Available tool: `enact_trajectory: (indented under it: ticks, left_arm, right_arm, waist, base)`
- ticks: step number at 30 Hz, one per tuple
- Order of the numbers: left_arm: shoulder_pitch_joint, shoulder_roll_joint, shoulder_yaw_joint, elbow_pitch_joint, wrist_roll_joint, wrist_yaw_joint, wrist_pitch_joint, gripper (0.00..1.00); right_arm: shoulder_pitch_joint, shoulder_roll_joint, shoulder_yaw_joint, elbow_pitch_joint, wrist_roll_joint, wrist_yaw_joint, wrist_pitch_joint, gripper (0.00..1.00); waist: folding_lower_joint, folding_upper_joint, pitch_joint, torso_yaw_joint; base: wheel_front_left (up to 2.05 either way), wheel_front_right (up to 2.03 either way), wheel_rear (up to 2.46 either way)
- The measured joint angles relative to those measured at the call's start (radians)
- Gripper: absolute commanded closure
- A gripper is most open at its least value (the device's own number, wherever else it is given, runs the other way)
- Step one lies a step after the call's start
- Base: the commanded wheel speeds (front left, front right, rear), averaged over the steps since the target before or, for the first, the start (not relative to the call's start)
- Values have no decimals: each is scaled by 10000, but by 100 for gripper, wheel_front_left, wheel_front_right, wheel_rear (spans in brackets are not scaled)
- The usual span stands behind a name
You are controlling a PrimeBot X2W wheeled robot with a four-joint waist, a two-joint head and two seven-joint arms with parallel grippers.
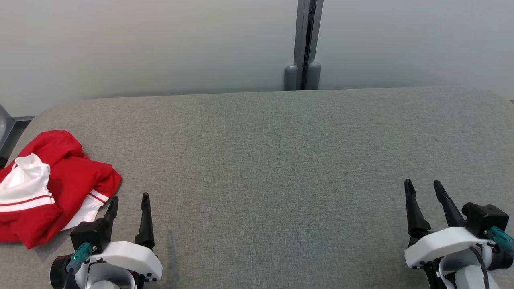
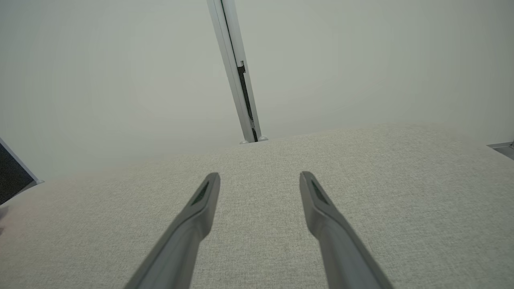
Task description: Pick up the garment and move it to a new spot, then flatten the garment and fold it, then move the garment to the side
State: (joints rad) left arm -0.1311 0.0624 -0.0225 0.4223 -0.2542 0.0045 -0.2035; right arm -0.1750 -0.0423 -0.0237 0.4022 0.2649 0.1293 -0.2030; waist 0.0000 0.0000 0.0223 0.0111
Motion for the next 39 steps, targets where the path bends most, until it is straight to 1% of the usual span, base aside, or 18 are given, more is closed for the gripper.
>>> enact_trajectory:
  ticks: [13,30,35,39]
  left_arm:
    - [-77,111,-96,140,1045,73,-261,0]
    - [-145,105,-228,293,2249,203,-566,0]
    - [-172,86,-186,301,2303,205,-581,0]
    - [-209,63,-59,303,2245,215,-581,0]
  right_arm:
    - [-133,-13,31,161,-932,0,-244,0]
    - [-208,-33,-109,313,-2199,4,-543,0]
    - [-211,-38,-119,297,-2266,4,-575,0]
    - [-211,-46,-54,224,-2219,4,-587,0]
  waist:
    - [0,0,79,-3]
    - [0,0,141,-3]
    - [0,0,173,94]
    - [0,0,199,337]
  base:
    - [0,0,0]
    - [0,0,0]
    - [0,0,0]
    - [0,0,0]
